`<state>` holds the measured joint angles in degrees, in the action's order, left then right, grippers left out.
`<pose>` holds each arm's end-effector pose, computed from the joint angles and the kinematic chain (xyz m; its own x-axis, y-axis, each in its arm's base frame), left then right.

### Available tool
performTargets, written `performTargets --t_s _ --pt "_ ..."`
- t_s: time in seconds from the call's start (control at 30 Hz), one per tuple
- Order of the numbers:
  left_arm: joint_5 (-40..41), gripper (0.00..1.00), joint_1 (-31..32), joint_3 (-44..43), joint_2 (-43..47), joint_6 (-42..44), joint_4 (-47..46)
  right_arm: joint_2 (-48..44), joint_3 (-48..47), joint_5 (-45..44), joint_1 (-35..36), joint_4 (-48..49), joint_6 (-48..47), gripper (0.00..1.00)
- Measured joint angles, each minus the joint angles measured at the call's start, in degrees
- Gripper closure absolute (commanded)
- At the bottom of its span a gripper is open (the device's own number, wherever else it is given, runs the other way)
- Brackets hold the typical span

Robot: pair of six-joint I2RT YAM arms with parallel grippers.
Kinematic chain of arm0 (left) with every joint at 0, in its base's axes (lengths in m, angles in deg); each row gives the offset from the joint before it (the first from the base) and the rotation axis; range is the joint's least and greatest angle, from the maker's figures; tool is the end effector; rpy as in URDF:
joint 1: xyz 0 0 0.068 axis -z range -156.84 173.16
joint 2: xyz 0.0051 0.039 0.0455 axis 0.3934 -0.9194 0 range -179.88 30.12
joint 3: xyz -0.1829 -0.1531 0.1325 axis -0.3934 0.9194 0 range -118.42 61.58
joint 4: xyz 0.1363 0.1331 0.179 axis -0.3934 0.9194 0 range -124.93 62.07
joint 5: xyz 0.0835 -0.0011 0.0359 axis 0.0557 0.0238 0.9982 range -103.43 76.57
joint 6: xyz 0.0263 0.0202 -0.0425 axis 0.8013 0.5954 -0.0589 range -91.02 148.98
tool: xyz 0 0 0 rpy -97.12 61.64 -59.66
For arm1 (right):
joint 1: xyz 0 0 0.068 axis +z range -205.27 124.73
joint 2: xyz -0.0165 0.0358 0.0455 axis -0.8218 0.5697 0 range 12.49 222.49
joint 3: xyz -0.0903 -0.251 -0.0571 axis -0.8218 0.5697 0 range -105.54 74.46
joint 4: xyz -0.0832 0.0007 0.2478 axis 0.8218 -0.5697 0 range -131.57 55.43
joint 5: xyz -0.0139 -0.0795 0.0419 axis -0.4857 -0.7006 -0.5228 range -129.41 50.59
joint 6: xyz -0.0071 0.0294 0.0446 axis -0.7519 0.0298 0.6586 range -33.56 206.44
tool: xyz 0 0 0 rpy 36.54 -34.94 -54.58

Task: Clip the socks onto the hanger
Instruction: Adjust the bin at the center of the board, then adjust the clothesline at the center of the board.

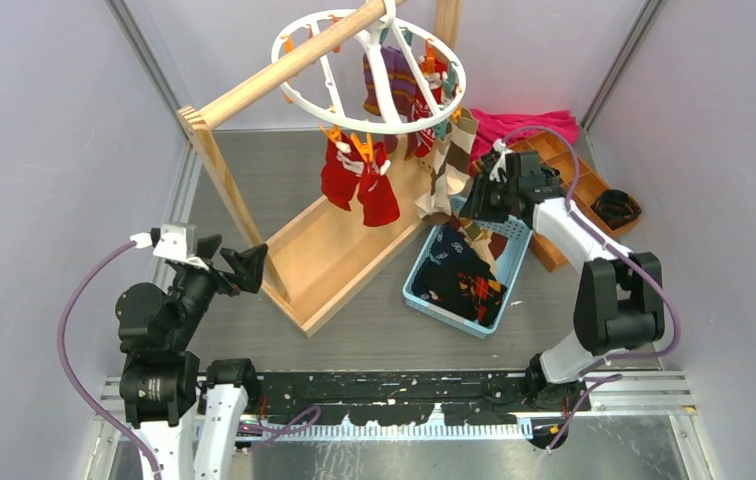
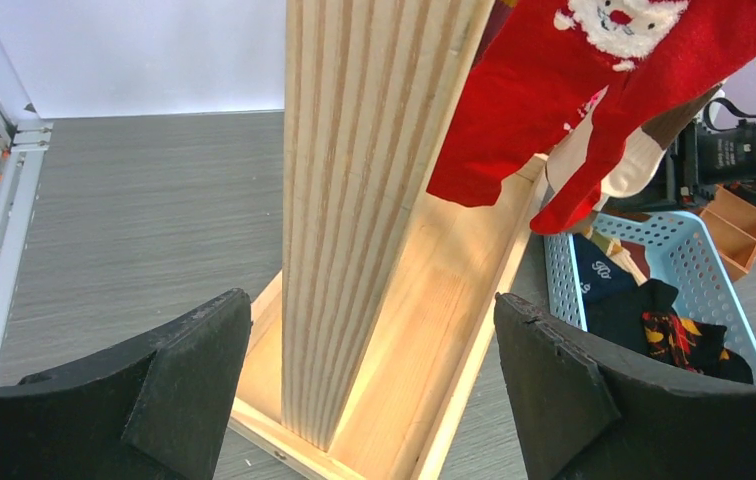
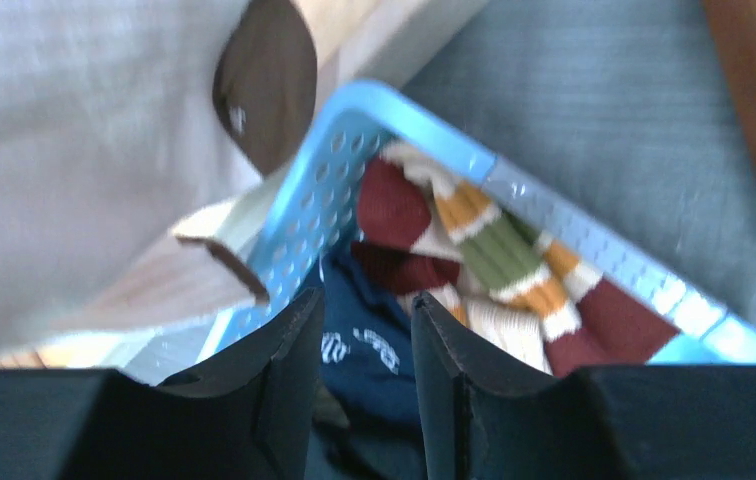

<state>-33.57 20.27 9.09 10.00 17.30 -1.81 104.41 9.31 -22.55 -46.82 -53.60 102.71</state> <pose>0.0549 -0.0096 0.3847 -0.0729 -0.1940 -0.9783 0.2877 0.9351 -0.2069 0.3446 0.0617 0.2431 -0.7762 0.1558 -0.6110 -0.1284 0.9096 0.3951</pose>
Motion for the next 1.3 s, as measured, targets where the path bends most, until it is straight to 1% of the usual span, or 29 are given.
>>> performTargets --t_s 0.17,0.23,0.4,0.5,0.53,0.57,0.6,0.7,0.8,1.03,1.1,1.2,1.3 --pt "-0.4 0.1 0.3 0.0 0.6 0.2 0.2 -5.5 6.2 0.9 0.0 -3.3 -0.9 0.56" --pt "-0.5 0.1 0.4 0.0 0.9 0.2 0.2 -6.5 7.2 1.1 0.0 -4.6 -1.6 0.54" --pt "-0.9 0.1 0.7 0.0 1.2 0.3 0.2 -9.7 6.6 4.1 0.0 -5.7 -3.6 0.51" --pt "-1.0 0.1 0.7 0.0 1.2 0.3 0.2 -10.2 3.1 4.9 -0.1 -5.4 -3.9 0.49" --pt "-1.0 0.1 0.7 0.0 1.3 0.4 0.1 -9.7 1.0 4.7 -0.2 -4.8 -3.8 0.45" --pt "-1.0 0.1 0.7 0.0 1.3 0.4 0.1 -8.9 -0.8 4.4 -0.3 -4.4 -3.6 0.4" --pt "-1.0 0.1 0.7 0.0 1.3 0.4 0.1 -7.9 -2.5 3.9 -0.3 -3.9 -3.3 0.38" --pt "-1.0 0.09 0.7 0.0 1.3 0.6 0.1 -2.5 -8.6 2.7 -0.9 -2.1 -2.1 0.37" --pt "-1.1 0.09 0.7 0.1 1.4 0.8 0.0 5.4 -13.2 1.6 -1.6 -0.6 -0.3 0.37" --pt "-1.6 0.09 0.7 1.4 1.6 1.6 -1.2 19.0 -17.2 -3.5 -1.9 -1.0 5.1 0.36" --pt "-1.6 0.09 0.7 1.8 1.6 1.7 -1.5 21.6 -18.6 -5.4 -1.9 -1.0 6.8 0.36" --pt "-1.8 0.09 0.9 2.4 1.6 1.7 -2.1 23.6 -19.5 -7.2 -1.9 -0.5 9.3 0.36" --pt "-2.1 0.09 1.2 2.9 1.6 1.9 -3.0 24.3 -20.3 -8.0 -1.9 0.3 11.5 0.38"
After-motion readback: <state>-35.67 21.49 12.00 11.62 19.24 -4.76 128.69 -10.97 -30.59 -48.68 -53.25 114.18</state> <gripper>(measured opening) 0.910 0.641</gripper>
